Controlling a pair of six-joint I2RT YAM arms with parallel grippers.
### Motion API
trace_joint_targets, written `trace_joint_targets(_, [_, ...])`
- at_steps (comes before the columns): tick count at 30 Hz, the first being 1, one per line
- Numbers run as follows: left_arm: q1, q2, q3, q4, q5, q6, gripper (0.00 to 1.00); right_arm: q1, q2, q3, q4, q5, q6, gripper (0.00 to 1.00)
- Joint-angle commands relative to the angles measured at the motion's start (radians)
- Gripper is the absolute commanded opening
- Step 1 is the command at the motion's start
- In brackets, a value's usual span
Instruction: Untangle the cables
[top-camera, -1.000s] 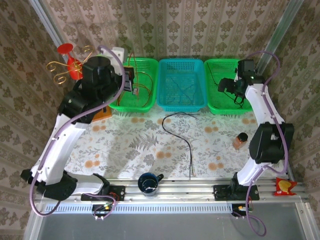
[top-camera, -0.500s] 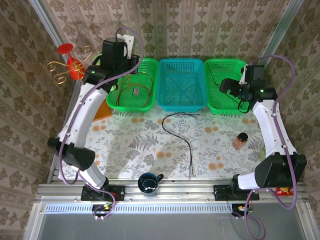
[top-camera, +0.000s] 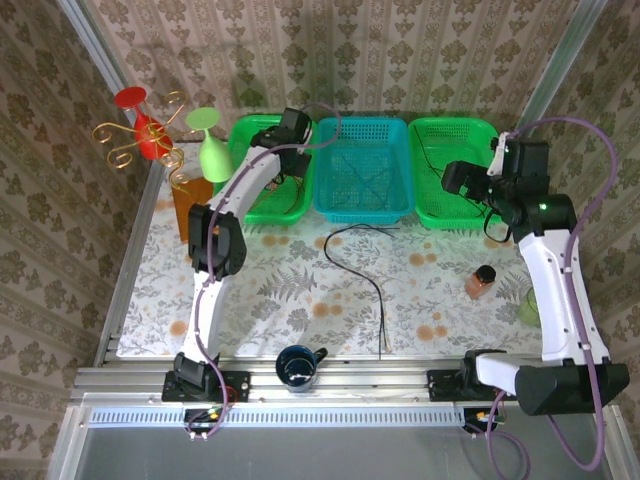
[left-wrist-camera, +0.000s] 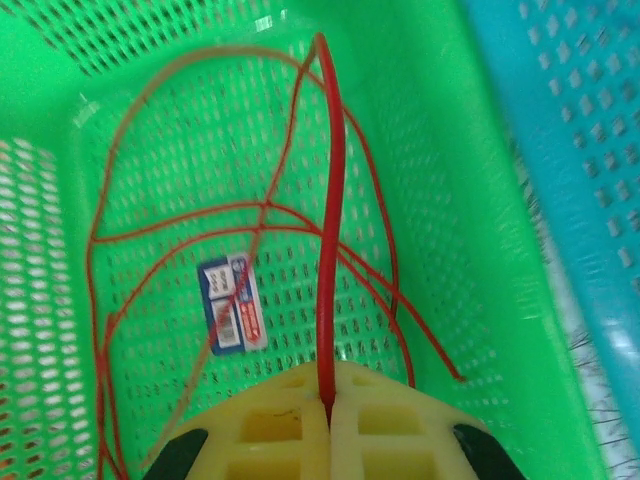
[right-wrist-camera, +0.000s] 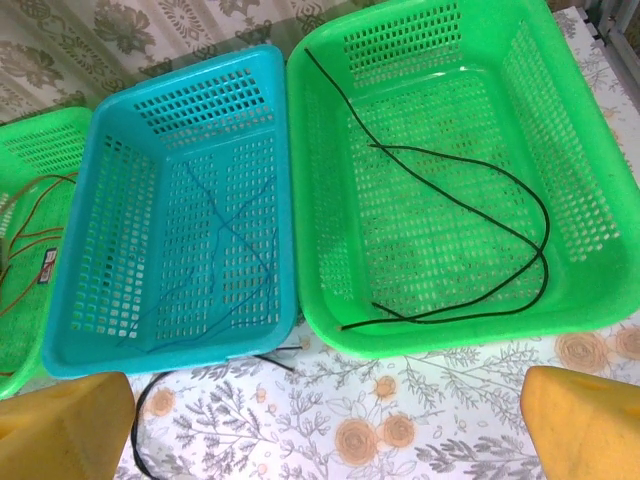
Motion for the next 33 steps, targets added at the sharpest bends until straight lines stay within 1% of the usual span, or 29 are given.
trace_joint_targets(1, [0.036, -0.004, 0.034, -0.028, 0.022, -0.053, 0.0, 0.004, -0.053, 0.028, -0.061, -0.02, -0.014, 1.0])
trace_joint_targets(3, [0.052, 0.012, 0.028, -0.038, 0.049, -0.084, 0.0, 0.004, -0.065, 0.028, -0.074, -0.02, -0.014, 1.0])
trace_joint_targets(5, [0.073, 0.02, 0.04, -0.052, 0.111, -0.101, 0.0, 0.007, -0.07, 0.029, -0.096, -0.021, -0.006, 1.0])
trace_joint_targets(6, [0.079, 0.02, 0.06, -0.066, 0.134, -0.103, 0.04, 0.01, -0.069, 0.027, -0.107, -0.018, 0.001, 1.0])
trace_joint_targets(7, [0.083, 0.019, 0.093, -0.087, 0.155, -0.104, 0.11, 0.017, -0.066, 0.025, -0.123, -0.017, 0.005, 1.0])
trace_joint_targets(8, [0.084, 0.016, 0.128, -0.106, 0.157, -0.103, 0.22, 0.024, -0.063, 0.021, -0.14, -0.017, 0.012, 1.0])
trace_joint_targets(9, [0.085, 0.01, 0.151, -0.117, 0.156, -0.102, 0.33, 0.033, -0.061, 0.015, -0.151, -0.017, 0.02, 1.0])
trace_joint_targets(10, [0.084, -0.001, 0.161, -0.121, 0.158, -0.099, 0.47, 0.045, -0.059, 0.006, -0.162, -0.019, 0.033, 1.0])
trace_joint_targets(11, [0.084, -0.013, 0.165, -0.122, 0.162, -0.098, 0.58, 0.061, -0.061, -0.006, -0.168, -0.021, 0.048, 1.0])
trace_joint_targets(12, [0.085, -0.023, 0.164, -0.124, 0.163, -0.098, 0.65, 0.078, -0.063, -0.017, -0.172, -0.015, 0.061, 1.0])
trace_joint_targets(14, [0.084, -0.046, 0.164, -0.133, 0.158, -0.104, 0.72, 0.124, -0.069, -0.044, -0.18, 0.009, 0.093, 1.0])
trace_joint_targets(15, [0.085, -0.056, 0.164, -0.138, 0.156, -0.105, 0.72, 0.141, -0.069, -0.054, -0.188, 0.019, 0.109, 1.0])
trace_joint_targets(19, [0.071, -0.12, 0.159, -0.15, 0.168, -0.113, 0.71, 0.222, -0.055, -0.102, -0.235, 0.058, 0.142, 0.94])
trace_joint_targets(22, [0.03, -0.201, 0.123, -0.136, 0.179, -0.113, 0.7, 0.285, -0.056, -0.184, -0.247, 0.059, 0.184, 0.89])
trace_joint_targets(24, [-0.007, -0.271, 0.057, -0.108, 0.186, -0.113, 0.7, 0.337, -0.067, -0.257, -0.24, 0.056, 0.216, 0.84])
trace_joint_targets(25, [-0.041, -0.315, 0.005, -0.088, 0.187, -0.115, 0.7, 0.362, -0.073, -0.294, -0.235, 0.057, 0.234, 0.79])
trace_joint_targets(27, [-0.082, -0.41, -0.115, -0.039, 0.189, -0.141, 0.7, 0.425, -0.083, -0.36, -0.228, 0.058, 0.268, 0.73])
trace_joint_targets(31, [-0.17, -0.624, -0.452, 0.135, 0.196, -0.233, 0.69, 0.543, -0.09, -0.467, -0.219, 0.083, 0.336, 0.59])
trace_joint_targets(33, [-0.214, -0.715, -0.606, 0.213, 0.186, -0.283, 0.69, 0.595, -0.084, -0.511, -0.204, 0.083, 0.36, 0.55])
